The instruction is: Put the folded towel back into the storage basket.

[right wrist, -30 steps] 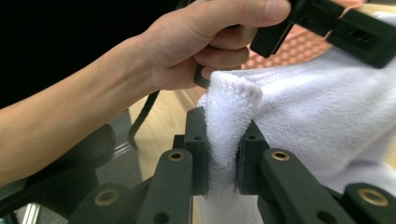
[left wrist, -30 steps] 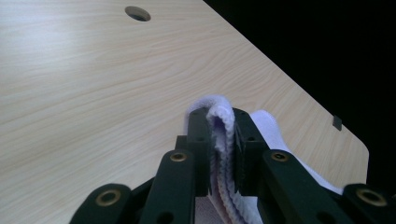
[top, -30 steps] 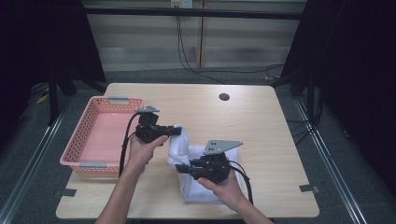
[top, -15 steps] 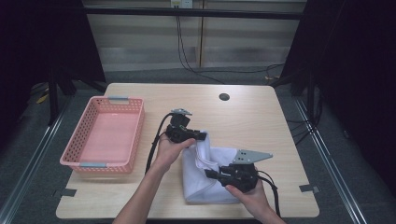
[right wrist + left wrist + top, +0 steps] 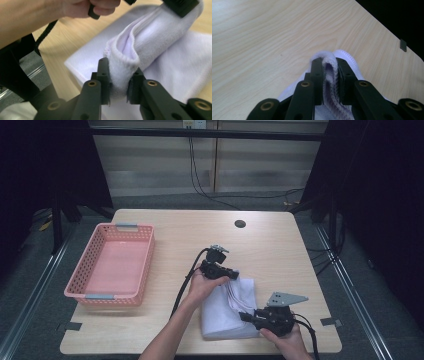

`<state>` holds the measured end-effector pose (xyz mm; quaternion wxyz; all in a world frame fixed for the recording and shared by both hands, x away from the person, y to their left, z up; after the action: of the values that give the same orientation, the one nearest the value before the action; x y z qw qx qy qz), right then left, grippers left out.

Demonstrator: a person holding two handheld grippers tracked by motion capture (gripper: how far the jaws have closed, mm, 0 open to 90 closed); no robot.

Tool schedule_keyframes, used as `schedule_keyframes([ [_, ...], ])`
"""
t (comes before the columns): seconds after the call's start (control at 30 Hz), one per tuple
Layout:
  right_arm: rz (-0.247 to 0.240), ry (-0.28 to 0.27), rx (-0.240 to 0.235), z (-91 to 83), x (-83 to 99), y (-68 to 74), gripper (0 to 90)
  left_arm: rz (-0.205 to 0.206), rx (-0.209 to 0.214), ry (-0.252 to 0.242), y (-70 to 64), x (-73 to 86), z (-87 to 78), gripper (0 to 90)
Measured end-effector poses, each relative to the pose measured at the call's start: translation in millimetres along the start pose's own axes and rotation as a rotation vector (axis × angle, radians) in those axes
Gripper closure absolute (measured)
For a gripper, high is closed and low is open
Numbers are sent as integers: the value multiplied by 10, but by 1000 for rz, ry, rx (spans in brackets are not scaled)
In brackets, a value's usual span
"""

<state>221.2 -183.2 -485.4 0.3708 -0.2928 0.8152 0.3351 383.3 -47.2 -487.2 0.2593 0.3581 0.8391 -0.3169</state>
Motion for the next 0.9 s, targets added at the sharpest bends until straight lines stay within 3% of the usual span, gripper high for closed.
schedule_keyframes([
  [0.1,5,23,13,-71,83,-15,699,3,8,3,-48,-22,70,753],
  [0.2,11,35,26,-152,154,-48,581,1,33,4,-105,-52,141,704],
  [0.27,23,27,35,-215,182,-81,534,21,35,6,-149,-80,171,683],
  [0.37,47,22,44,-300,179,-120,445,33,74,-26,-222,-146,193,617],
  [0.47,37,13,82,-373,128,-137,392,43,72,-90,-289,-239,129,498],
  [0.57,45,-18,107,-412,20,-257,359,65,48,-100,-330,-271,-18,436],
  [0.6,47,-20,117,-401,-9,-301,345,84,41,-93,-330,-265,-74,438],
  [0.73,32,-10,179,-214,-223,-550,304,87,14,-94,-285,-141,-310,448],
  [0.9,79,23,177,100,-520,-806,241,75,-12,-79,-195,201,-548,460],
])
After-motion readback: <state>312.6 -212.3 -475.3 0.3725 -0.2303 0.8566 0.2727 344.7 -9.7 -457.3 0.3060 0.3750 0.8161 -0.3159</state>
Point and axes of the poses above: each handheld gripper's, and its own axes: z roughly forward along the jaws, x roughly out of its underside, y roughly to its left, the point moved 4 cm from there along z, roughly forward along the jaws, and after that the axes turned 4 degrees about -x, right-handed, at the moved point
